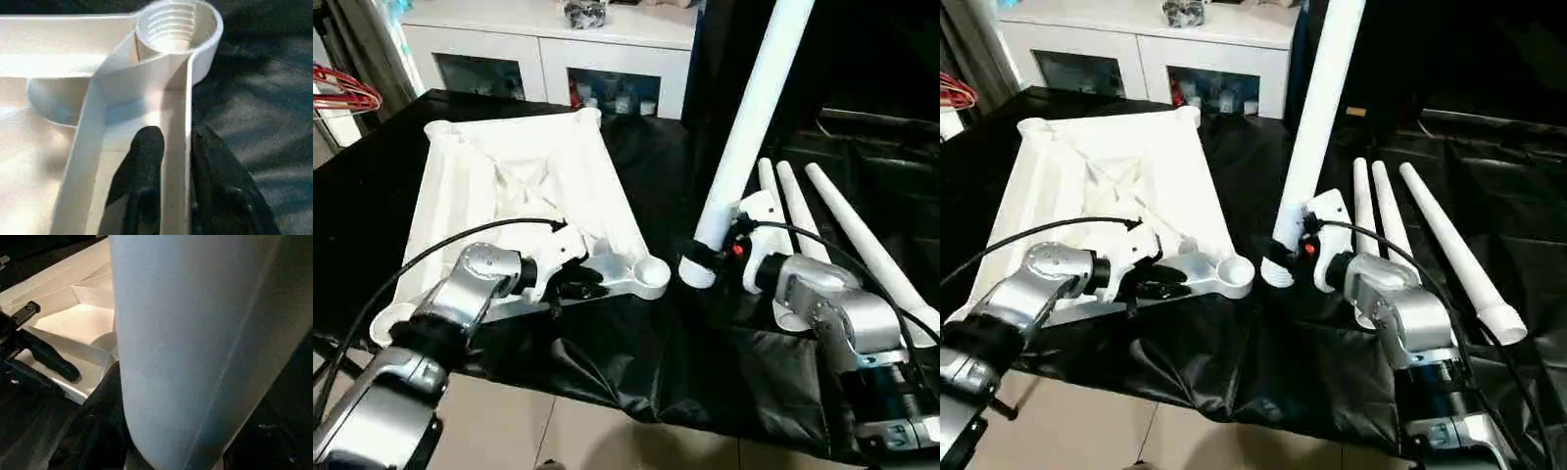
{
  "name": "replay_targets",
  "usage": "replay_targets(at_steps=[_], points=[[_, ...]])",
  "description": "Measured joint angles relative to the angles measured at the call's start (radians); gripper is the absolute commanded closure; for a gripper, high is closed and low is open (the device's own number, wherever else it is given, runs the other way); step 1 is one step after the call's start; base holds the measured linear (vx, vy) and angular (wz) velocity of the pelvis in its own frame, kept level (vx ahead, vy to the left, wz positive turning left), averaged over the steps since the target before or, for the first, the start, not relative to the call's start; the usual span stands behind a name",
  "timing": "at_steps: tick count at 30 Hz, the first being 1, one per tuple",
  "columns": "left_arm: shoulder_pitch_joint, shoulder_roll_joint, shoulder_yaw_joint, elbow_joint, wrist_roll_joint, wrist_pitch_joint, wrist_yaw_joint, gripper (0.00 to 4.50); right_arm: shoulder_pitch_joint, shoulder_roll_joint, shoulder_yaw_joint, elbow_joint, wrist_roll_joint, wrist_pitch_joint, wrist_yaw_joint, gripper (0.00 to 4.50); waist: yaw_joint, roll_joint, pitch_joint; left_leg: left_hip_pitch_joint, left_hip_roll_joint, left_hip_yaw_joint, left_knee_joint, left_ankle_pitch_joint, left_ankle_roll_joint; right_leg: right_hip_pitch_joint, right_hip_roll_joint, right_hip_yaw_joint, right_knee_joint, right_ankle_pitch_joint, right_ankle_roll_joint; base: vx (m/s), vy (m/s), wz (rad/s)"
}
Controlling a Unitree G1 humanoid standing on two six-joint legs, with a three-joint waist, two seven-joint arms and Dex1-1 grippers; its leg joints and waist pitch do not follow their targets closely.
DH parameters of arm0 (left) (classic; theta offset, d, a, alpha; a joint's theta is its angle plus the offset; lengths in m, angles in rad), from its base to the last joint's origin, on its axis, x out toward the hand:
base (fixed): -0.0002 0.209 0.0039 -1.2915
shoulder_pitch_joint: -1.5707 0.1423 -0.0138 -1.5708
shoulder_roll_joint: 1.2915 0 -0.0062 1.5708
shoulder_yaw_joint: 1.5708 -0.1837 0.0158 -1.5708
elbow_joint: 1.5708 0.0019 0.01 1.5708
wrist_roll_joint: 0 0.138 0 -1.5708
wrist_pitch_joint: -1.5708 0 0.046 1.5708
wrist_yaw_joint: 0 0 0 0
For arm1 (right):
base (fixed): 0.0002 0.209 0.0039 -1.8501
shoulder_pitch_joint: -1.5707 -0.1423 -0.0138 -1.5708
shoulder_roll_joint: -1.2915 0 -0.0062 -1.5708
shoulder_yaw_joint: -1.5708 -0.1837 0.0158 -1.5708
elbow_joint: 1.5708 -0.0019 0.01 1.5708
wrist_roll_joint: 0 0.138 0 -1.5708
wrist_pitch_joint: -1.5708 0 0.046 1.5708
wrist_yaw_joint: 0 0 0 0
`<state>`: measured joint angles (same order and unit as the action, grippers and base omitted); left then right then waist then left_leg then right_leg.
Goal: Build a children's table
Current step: Insert table leg to table base
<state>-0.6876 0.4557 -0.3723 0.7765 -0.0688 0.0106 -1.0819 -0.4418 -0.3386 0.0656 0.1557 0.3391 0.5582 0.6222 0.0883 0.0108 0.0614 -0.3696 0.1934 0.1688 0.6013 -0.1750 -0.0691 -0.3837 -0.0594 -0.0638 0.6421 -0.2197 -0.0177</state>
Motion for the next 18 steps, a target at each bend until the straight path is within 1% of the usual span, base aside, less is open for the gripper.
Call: replay_targets(at_steps=[3,5,6,9,13,16,18], points=[[-0.017,-0.014,0.000,0.035,0.005,-0.019,-0.012,3.92,0.000,-0.004,0.000,-0.003,0.000,0.000,0.000,2.57,0.001,0.001,0.000,0.000,0.000,0.000,0.000,0.000,0.000,0.000,0.000,0.000,0.000,0.000,0.000,0.000,0.000,0.00],[-0.025,-0.018,0.002,0.057,0.006,-0.033,-0.026,4.12,0.000,-0.004,0.000,-0.011,0.000,0.000,0.003,2.57,0.001,0.001,0.000,0.000,0.000,0.000,0.000,0.000,0.000,0.000,0.000,0.000,0.000,0.000,-0.001,0.000,0.000,0.00],[-0.026,-0.019,0.002,0.061,0.006,-0.037,-0.032,4.12,0.000,-0.004,0.000,-0.019,-0.001,-0.001,0.008,2.57,0.001,0.001,0.000,0.001,0.000,0.000,0.000,0.000,0.000,0.000,0.000,0.000,0.000,0.000,-0.001,0.000,0.000,0.00],[-0.026,-0.023,0.005,0.063,0.007,-0.040,-0.043,4.44,0.000,-0.004,0.001,-0.020,-0.001,-0.002,0.015,2.57,0.001,0.001,0.000,0.001,0.000,0.000,0.000,0.000,0.000,0.001,0.000,0.000,0.000,0.000,-0.001,0.000,0.000,0.00],[-0.026,-0.031,0.011,0.058,0.007,-0.033,-0.052,4.50,-0.010,0.000,0.014,-0.019,-0.001,-0.002,0.024,2.57,0.001,0.002,0.000,0.000,0.000,0.000,0.000,0.000,0.000,0.000,0.000,0.000,0.000,0.000,-0.001,0.000,0.000,0.00],[-0.006,-0.034,0.011,0.012,0.009,-0.019,-0.054,4.50,-0.031,0.000,0.022,-0.016,-0.001,-0.003,0.039,2.57,0.002,0.002,0.000,0.000,0.000,0.000,0.000,0.000,0.000,0.000,0.000,0.000,0.000,0.000,-0.001,0.000,0.000,0.00],[0.025,-0.036,0.010,-0.048,0.016,-0.005,-0.055,4.50,-0.038,-0.002,0.024,-0.016,-0.002,-0.003,0.050,2.57,0.004,0.002,0.000,0.000,0.000,0.000,-0.001,0.000,0.000,0.000,0.000,0.000,-0.001,0.000,-0.001,0.000,0.000,0.00]])
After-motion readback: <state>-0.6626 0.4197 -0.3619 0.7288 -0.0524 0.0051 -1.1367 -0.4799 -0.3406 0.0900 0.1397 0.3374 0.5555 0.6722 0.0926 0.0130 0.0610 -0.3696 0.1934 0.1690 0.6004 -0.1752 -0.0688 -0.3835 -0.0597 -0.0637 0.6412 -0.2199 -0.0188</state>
